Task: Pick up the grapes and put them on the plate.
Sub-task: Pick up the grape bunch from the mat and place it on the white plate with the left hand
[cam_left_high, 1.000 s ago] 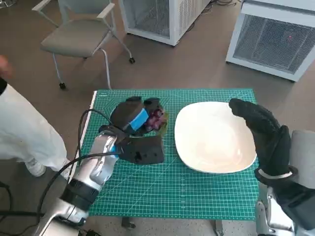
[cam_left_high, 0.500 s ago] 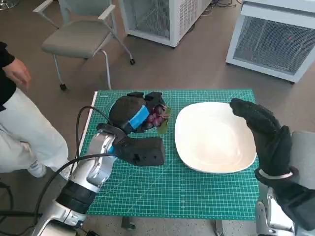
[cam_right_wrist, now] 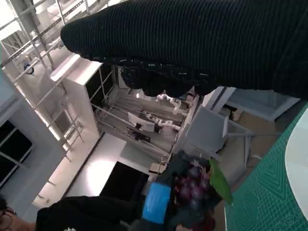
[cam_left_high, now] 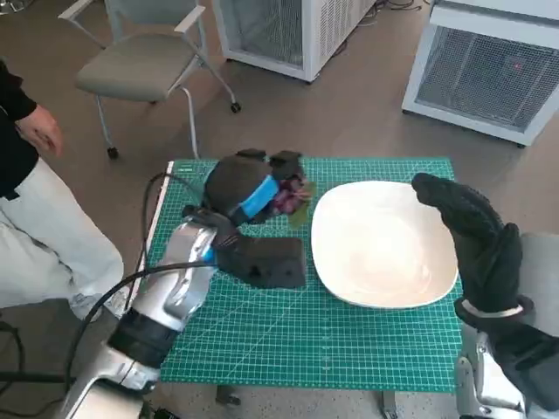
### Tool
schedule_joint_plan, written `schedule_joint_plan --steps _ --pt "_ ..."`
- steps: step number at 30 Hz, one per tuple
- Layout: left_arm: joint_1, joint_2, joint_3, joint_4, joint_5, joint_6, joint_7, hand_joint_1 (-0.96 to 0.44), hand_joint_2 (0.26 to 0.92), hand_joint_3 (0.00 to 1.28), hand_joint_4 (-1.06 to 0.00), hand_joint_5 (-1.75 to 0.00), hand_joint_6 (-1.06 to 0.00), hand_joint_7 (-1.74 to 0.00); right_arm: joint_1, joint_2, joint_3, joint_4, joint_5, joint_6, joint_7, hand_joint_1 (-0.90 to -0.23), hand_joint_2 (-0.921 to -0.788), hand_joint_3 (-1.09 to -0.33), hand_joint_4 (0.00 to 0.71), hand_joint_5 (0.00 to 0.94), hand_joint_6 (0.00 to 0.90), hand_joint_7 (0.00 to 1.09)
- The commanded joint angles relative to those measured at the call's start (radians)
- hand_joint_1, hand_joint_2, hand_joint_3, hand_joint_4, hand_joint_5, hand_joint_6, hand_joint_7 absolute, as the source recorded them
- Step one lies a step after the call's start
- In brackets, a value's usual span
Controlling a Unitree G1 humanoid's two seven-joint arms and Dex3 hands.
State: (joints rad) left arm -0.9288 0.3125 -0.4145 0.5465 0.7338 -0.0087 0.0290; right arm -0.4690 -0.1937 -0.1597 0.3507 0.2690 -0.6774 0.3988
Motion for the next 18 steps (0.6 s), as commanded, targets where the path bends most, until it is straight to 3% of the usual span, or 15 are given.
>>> schedule_joint_plan --steps 1,9,18 --pt "-0.082 -0.064 -0.031 0.087 -0.001 -0.04 0.005 0.0 0.918 0.11 -0.63 -1.16 -0.59 -1.26 0.017 -0.01 -0.004 -0.007 -0.008 0.002 -0.002 -0.606 -0.921 -0.73 0.333 0.003 -0.001 0.69" --pt "-0.204 -0.158 -0.059 0.304 -0.017 -0.129 0.026 0.0 0.908 0.08 -0.71 -1.15 -0.63 -1.17 0.03 -0.018 -0.009 -0.033 -0.011 0.007 -0.006 -0.606 -0.921 -0.729 0.333 0.003 0.0 0.69" --pt "-0.337 -0.253 -0.034 0.522 -0.089 -0.189 -0.049 0.0 0.918 0.07 -0.69 -1.12 -0.63 -1.22 0.039 -0.023 -0.012 -0.054 -0.014 0.015 -0.015 -0.606 -0.921 -0.728 0.334 0.003 0.0 0.69"
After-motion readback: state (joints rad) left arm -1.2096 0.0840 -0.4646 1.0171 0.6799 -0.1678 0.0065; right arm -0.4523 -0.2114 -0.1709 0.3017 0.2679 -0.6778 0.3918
